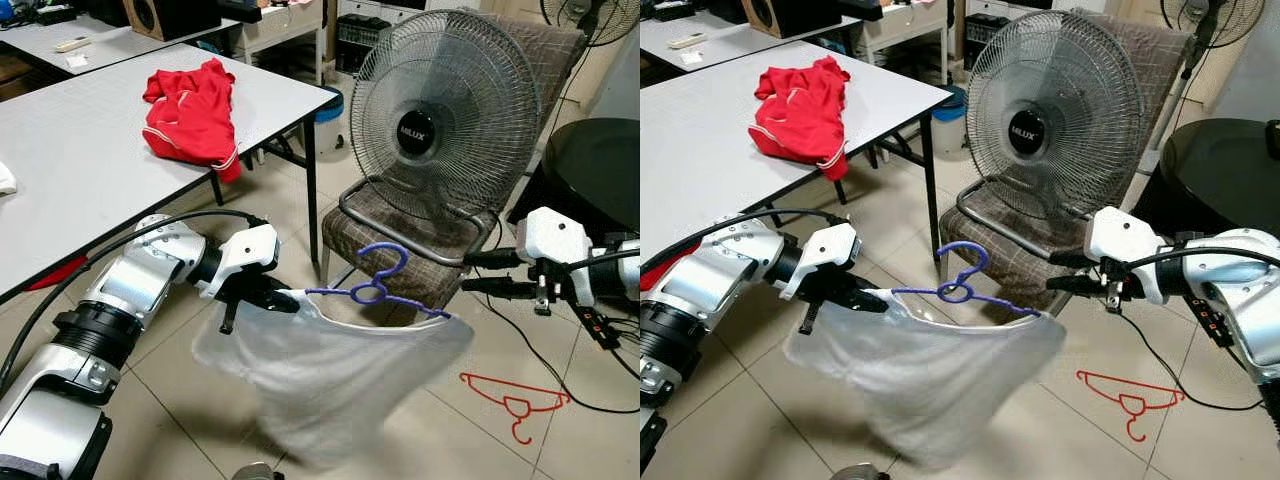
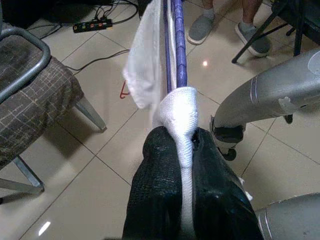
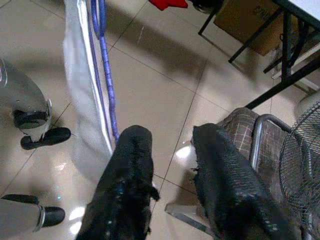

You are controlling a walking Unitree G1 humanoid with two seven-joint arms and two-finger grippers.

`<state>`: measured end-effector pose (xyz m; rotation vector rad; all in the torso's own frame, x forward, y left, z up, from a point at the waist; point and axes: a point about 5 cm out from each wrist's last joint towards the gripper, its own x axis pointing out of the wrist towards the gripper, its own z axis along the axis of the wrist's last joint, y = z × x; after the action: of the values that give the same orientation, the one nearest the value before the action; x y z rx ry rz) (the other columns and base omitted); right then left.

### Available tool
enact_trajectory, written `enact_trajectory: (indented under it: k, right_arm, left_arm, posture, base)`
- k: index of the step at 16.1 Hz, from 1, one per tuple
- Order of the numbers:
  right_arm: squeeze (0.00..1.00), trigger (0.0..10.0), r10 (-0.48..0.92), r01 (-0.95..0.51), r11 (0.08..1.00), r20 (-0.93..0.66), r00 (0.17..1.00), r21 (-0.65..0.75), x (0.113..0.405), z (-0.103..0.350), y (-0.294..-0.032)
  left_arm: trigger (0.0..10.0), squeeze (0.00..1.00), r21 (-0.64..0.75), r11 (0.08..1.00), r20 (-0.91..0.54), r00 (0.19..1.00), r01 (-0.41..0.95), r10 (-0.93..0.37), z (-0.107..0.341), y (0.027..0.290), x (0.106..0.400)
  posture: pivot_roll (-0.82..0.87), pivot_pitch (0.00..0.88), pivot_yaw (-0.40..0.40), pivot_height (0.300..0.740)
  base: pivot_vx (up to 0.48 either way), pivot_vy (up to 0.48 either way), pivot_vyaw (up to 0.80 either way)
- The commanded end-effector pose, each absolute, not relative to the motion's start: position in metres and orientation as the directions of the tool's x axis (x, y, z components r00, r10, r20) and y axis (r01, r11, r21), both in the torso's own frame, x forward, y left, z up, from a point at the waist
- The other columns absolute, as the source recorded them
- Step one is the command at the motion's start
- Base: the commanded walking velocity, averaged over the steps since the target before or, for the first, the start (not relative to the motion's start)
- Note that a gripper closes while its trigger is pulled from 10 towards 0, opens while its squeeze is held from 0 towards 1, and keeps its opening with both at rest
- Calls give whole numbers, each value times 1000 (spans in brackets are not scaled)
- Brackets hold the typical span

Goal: Hang hanger

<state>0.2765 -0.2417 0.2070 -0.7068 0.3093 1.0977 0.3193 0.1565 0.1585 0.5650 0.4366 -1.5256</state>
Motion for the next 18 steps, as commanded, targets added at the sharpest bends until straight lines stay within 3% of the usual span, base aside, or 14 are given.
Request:
enact_trajectory:
  k: [1, 3, 8, 10, 11, 14, 17, 18]
  right_arm:
    - [1000, 10000, 703, -876, 281, -537, 465, -391, 276, 218, -247]
    - [1000, 10000, 724, -875, 306, -506, 470, -374, 275, 222, -249]
    - [1000, 10000, 823, -928, 311, -429, 372, -207, 264, 218, -242]
    - [1000, 10000, 847, -923, 324, -371, 381, -208, 270, 216, -237]
    - [0, 10000, 848, -918, 328, -359, 390, -221, 274, 214, -235]
    - [0, 10000, 869, -940, 296, -361, 339, -170, 281, 210, -228]
    - [0, 10000, 907, -974, 215, -356, 225, -68, 287, 209, -216]
    - [0, 5059, 917, -984, 175, -356, 177, -38, 290, 208, -213]
  left_arm:
    - [0, 0, 88, -33, -559, 22, 996, -829, 167, 156, 320]
    - [0, 0, 81, -30, -549, 20, 996, -835, 167, 155, 320]
    - [0, 0, 61, -31, -503, 4, 998, -864, 174, 145, 316]
    - [0, 0, 65, -40, -488, -4, 997, -873, 182, 137, 314]
    - [0, 0, 65, -46, -484, -9, 997, -875, 184, 135, 313]
    - [0, 0, 64, -53, -479, -16, 997, -878, 185, 132, 310]
    - [0, 0, 88, -60, -494, -9, 994, -870, 189, 129, 310]
    - [0, 0, 94, -68, -498, -12, 993, -867, 192, 127, 309]
  posture:
    - [-6, 0, 9, 740]
    - [-6, 0, 9, 740]
    - [-10, 0, 9, 740]
    - [-10, 0, 9, 740]
    - [-3, 0, -1, 740]
    - [-3, 0, -1, 740]
    - [3, 0, -14, 740]
    - [3, 0, -14, 740]
  base:
    - [0, 0, 0]
    - [0, 0, 0]
    - [0, 0, 0]
    - [0, 0, 0]
    - [0, 0, 0]
    - [0, 0, 0]
    - [0, 0, 0]
    - [0, 0, 0]
